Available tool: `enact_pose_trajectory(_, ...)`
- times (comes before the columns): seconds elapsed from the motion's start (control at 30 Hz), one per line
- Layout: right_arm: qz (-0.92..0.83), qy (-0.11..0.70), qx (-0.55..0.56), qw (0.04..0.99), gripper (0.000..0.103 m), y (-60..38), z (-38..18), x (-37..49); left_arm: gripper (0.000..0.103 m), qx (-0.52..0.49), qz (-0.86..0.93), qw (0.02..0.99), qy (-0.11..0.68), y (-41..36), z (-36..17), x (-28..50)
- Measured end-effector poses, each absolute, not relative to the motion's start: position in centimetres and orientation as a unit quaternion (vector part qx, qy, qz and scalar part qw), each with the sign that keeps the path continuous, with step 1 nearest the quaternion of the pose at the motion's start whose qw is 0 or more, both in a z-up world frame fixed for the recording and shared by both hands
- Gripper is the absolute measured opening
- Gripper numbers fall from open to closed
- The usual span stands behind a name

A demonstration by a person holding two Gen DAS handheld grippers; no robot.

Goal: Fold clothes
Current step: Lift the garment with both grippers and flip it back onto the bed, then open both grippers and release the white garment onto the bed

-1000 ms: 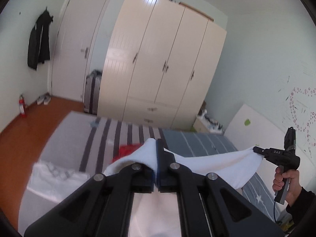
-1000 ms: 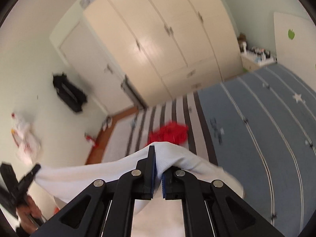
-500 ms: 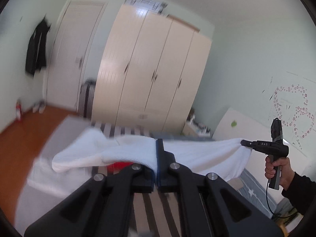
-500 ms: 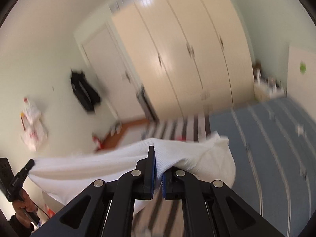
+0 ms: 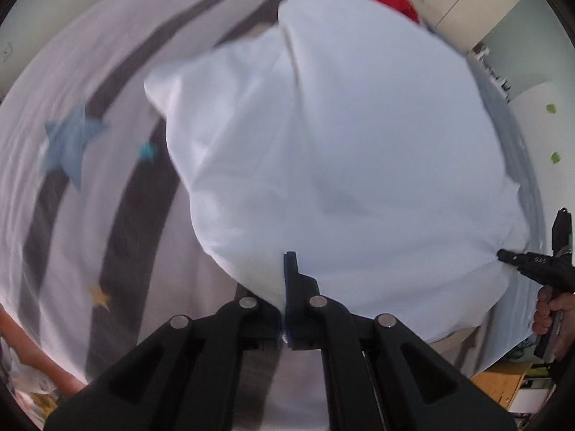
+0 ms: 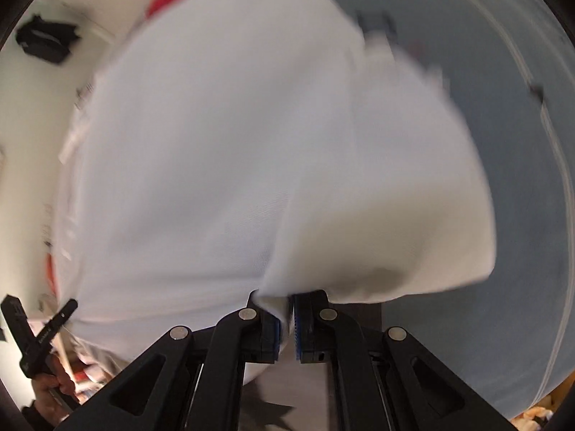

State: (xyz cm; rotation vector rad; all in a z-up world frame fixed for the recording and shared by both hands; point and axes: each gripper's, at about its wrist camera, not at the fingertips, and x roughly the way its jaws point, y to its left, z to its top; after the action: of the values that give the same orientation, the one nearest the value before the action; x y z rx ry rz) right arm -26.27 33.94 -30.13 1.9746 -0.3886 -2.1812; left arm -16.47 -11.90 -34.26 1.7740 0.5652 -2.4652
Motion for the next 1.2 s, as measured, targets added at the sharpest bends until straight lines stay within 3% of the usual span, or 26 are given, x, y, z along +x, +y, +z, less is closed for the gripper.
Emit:
enact_pose_trajectory(0.17,-0.737,-0.118,0.66,0.088,0.005,34.4,-32.2,-25.0,0.001,0.585,-0.785,0.004,0.206,-11.6,-35.4,-16.2)
enact_pose_trajectory(0.23,-0.74,-0.097,0.659,0.091,0.006,34.0,-31.8,-24.8,0.013,0.591,-0.776,-0.006,0.22,-12.0,-35.0,-16.1)
enact_pose_trajectory(0.3,-0.74,-0.078,0.662,0.093,0.013,33.7,-30.9,-24.3,0.016,0.59,-0.778,-0.008,0.215,-12.5,-33.9,-15.5)
enact_pose_trajectory(0.47,-0.76,-0.046,0.643,0.082,0.013,33.8,-26.7,-20.9,0.018,0.554,-0.809,0.026,0.194,-15.7,-30.5,-14.9)
enact_pose_trajectory(0.6,-0.785,-0.062,0.612,0.071,0.013,33.8,-23.7,-19.6,0.031,0.523,-0.827,0.083,0.187,-21.8,-30.6,-18.5)
enact_pose_trajectory(0.87,-0.816,-0.113,0.556,0.113,0.013,29.3,-24.9,-23.4,0.034,0.509,-0.835,0.064,0.2,-25.8,-33.2,-23.3)
enact_pose_trajectory(1.0,-0.819,-0.12,0.546,0.132,0.013,25.9,-25.7,-25.7,0.044,0.527,-0.83,0.032,0.18,-25.4,-34.5,-25.3)
enact_pose_trajectory(1.1,-0.821,-0.126,0.538,0.146,0.013,23.3,-26.2,-27.5,0.043,0.555,-0.816,0.014,0.16,-24.8,-36.3,-26.2)
enact_pose_trajectory(1.17,-0.821,-0.128,0.535,0.154,0.013,22.2,-26.3,-28.3,0.027,0.549,-0.825,0.007,0.135,-24.4,-36.5,-26.0)
enact_pose_trajectory(1.2,-0.819,-0.126,0.538,0.154,0.013,21.9,-26.6,-28.5,0.007,0.545,-0.827,0.006,0.141,-24.6,-36.4,-26.0)
